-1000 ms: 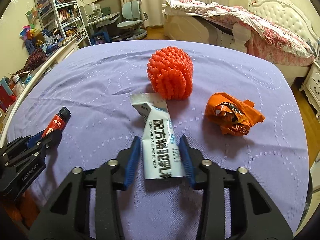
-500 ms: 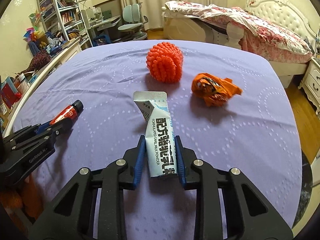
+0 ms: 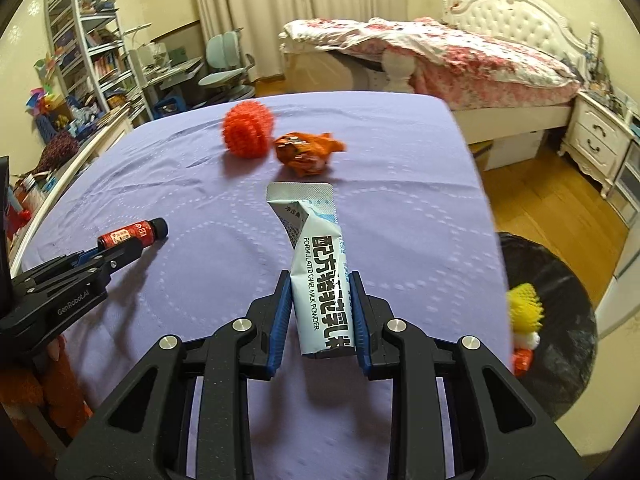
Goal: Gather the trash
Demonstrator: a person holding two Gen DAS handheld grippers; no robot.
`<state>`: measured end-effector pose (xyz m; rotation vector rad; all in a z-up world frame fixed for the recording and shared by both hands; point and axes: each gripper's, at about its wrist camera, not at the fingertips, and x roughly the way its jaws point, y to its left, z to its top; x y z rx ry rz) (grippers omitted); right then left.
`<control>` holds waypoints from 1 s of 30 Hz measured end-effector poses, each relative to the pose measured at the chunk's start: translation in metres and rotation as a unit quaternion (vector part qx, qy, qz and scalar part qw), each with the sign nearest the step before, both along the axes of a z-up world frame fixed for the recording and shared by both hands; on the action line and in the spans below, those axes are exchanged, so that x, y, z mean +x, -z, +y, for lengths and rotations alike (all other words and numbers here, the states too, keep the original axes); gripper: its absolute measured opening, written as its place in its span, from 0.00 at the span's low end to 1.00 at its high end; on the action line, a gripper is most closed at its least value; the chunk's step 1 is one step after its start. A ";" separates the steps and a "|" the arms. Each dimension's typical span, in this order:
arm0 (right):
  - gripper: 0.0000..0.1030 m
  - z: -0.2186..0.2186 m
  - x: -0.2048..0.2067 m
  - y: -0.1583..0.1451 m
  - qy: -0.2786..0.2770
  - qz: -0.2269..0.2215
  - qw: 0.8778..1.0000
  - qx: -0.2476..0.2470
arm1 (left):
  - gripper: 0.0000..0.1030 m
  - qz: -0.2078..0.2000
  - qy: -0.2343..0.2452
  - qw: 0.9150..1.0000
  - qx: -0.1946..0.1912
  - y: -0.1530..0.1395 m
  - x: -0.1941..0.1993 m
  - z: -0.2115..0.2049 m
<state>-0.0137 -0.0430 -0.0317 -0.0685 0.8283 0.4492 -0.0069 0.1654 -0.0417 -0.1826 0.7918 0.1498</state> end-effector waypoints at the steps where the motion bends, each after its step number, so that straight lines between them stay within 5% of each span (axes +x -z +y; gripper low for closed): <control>1: 0.26 -0.007 -0.002 -0.001 0.007 -0.002 1.000 0.000 | 0.27 -0.004 0.008 1.000 -0.001 -0.002 0.000 -0.007; 19: 0.27 -0.160 0.003 0.000 0.184 -0.021 0.983 0.014 | 0.26 -0.021 0.151 0.988 0.007 -0.011 0.026 -0.149; 30: 0.27 -0.207 0.010 0.014 0.226 -0.012 0.974 0.029 | 0.26 -0.030 0.210 0.977 0.028 -0.011 0.051 -0.218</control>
